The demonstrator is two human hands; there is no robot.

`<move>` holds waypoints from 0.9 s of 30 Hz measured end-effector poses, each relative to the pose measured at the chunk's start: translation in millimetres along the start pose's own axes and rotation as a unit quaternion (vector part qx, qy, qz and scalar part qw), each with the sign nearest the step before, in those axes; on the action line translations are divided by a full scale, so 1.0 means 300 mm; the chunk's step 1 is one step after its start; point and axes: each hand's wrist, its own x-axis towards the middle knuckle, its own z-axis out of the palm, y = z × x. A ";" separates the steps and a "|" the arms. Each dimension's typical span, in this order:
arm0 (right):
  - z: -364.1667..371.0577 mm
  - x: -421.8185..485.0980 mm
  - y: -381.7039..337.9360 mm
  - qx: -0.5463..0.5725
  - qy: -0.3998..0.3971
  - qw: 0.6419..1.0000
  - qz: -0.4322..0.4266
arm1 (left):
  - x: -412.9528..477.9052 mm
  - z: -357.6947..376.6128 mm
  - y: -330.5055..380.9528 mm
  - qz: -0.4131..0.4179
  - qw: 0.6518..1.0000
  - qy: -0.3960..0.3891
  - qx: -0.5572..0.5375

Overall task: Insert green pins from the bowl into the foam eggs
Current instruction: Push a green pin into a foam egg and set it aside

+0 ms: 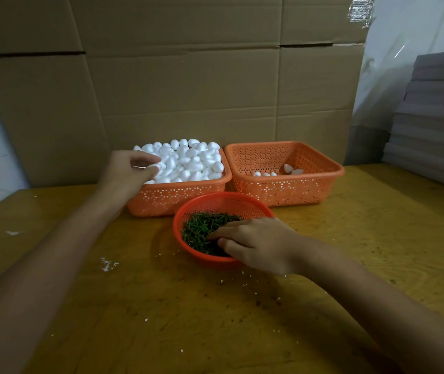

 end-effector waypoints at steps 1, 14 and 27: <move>0.000 -0.001 -0.001 0.000 0.000 1.000 0.000 | -0.022 -0.004 0.003 0.000 0.999 0.013 -0.036; 0.004 0.004 0.014 0.046 0.026 0.999 -0.001 | -0.310 0.067 0.051 -0.101 0.866 -0.126 -0.474; 0.013 0.017 0.048 0.193 0.144 0.971 -0.006 | -0.381 0.092 0.050 -0.051 0.895 -0.131 -0.423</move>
